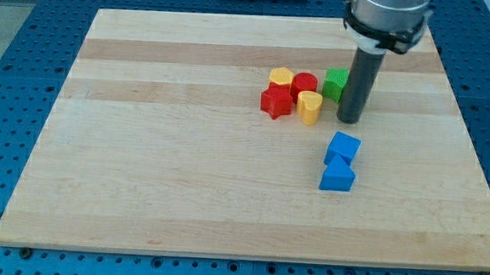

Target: Move the green star diagonal to the hexagon

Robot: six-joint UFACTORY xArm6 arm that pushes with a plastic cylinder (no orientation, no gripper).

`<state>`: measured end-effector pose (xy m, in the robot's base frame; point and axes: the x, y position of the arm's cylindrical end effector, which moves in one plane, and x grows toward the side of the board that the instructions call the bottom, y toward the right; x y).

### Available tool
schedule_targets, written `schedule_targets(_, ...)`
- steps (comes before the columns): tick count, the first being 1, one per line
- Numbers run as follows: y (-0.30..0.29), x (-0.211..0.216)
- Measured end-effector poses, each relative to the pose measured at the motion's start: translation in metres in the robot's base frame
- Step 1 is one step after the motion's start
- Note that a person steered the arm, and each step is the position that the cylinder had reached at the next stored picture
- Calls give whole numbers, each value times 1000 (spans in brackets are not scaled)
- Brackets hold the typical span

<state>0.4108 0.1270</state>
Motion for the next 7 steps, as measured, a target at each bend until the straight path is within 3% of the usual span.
schedule_targets(4,1,-57)
schedule_targets(7,-64,-109)
